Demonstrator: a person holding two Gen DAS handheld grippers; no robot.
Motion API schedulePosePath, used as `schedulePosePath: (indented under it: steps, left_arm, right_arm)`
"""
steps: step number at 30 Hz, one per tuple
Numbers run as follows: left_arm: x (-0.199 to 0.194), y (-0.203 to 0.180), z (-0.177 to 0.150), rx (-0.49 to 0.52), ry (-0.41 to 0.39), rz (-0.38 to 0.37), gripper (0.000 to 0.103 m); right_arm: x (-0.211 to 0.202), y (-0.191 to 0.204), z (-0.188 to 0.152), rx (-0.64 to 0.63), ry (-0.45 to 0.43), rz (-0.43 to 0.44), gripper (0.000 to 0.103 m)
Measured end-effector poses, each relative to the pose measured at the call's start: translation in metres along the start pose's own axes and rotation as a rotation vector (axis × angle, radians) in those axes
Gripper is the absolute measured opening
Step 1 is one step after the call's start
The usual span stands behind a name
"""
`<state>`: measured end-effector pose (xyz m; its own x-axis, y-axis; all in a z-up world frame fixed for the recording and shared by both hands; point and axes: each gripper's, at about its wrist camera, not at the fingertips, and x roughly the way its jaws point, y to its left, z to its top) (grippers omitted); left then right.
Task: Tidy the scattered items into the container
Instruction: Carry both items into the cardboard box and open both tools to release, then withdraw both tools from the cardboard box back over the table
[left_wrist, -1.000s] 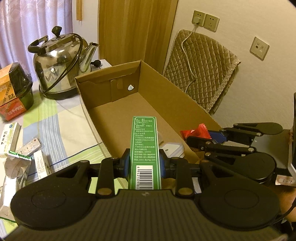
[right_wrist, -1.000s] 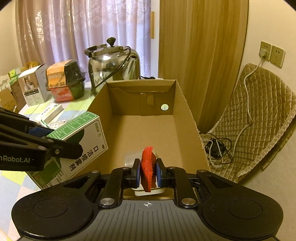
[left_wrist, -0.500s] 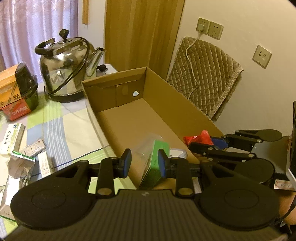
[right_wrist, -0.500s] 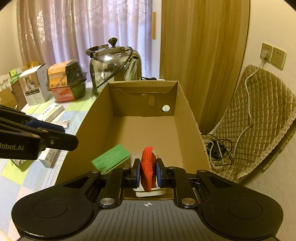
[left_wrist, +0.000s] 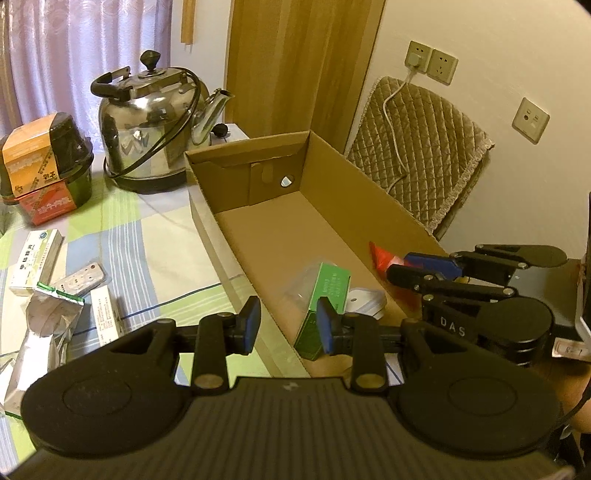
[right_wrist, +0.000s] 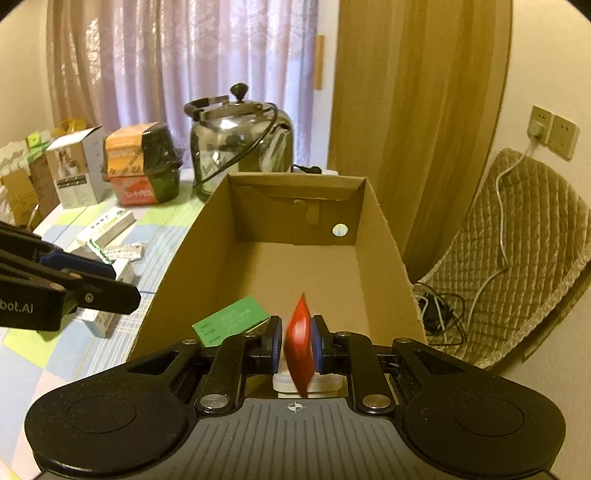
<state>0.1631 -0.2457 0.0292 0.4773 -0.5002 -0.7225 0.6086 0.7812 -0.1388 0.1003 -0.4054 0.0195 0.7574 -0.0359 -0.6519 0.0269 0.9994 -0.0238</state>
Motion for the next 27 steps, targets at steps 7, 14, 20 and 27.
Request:
schedulePosePath:
  steps: [7,14,20,27]
  left_arm:
    - [-0.004,0.005,-0.003,-0.011,-0.003,0.006,0.029]
    - [-0.011,0.010,-0.007,-0.022,-0.003,0.010,0.029]
    - [-0.022,0.015,-0.009,-0.032,-0.013,0.019,0.030]
    - [-0.040,0.023,-0.017,-0.044,-0.026,0.042,0.031]
  right_arm:
    - [-0.001,0.000,-0.002,-0.004,0.000,-0.009,0.021]
    - [-0.007,0.001,-0.004,0.001,0.014,-0.005,0.021]
    - [-0.013,0.007,-0.002,0.001,0.012,-0.004,0.021]
    - [-0.024,0.018,0.001,-0.009,0.000,-0.006,0.021]
